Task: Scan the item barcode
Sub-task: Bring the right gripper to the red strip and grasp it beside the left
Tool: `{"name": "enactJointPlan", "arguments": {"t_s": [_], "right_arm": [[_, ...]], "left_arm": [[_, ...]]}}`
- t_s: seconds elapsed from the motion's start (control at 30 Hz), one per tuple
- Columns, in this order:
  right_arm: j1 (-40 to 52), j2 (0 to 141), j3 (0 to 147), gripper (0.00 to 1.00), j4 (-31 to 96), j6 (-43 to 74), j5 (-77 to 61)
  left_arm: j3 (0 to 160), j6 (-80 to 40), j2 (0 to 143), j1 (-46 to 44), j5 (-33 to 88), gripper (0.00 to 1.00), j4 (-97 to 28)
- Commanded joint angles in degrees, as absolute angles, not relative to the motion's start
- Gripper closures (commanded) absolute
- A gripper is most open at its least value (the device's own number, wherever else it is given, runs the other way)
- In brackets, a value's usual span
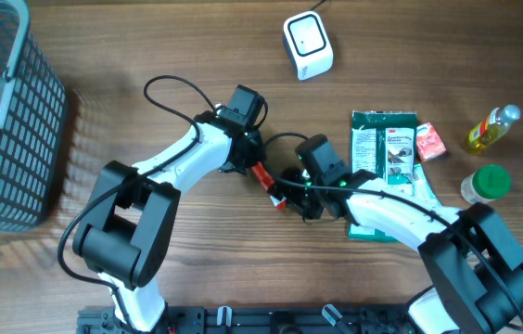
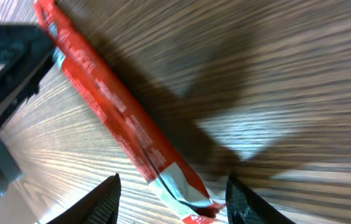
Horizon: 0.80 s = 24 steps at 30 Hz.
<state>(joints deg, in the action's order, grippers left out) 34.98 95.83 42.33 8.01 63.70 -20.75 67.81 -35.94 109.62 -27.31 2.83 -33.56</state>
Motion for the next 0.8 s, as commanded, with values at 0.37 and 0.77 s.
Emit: {"name": "enactJointPlan", "arguments": {"t_s": [0.37, 0.77], "right_arm": [[37.5, 97.95, 40.42, 0.57, 2.13, 64.69, -18.9], [37.47, 97.95, 40.42, 0.69, 0.19, 64.51, -18.85]], "left_arm": [[67.07, -36.51, 111.55, -27.07, 0.97, 0.89, -33.63], [67.07, -36.51, 111.55, -27.07, 0.97, 0.89, -33.63]]}}
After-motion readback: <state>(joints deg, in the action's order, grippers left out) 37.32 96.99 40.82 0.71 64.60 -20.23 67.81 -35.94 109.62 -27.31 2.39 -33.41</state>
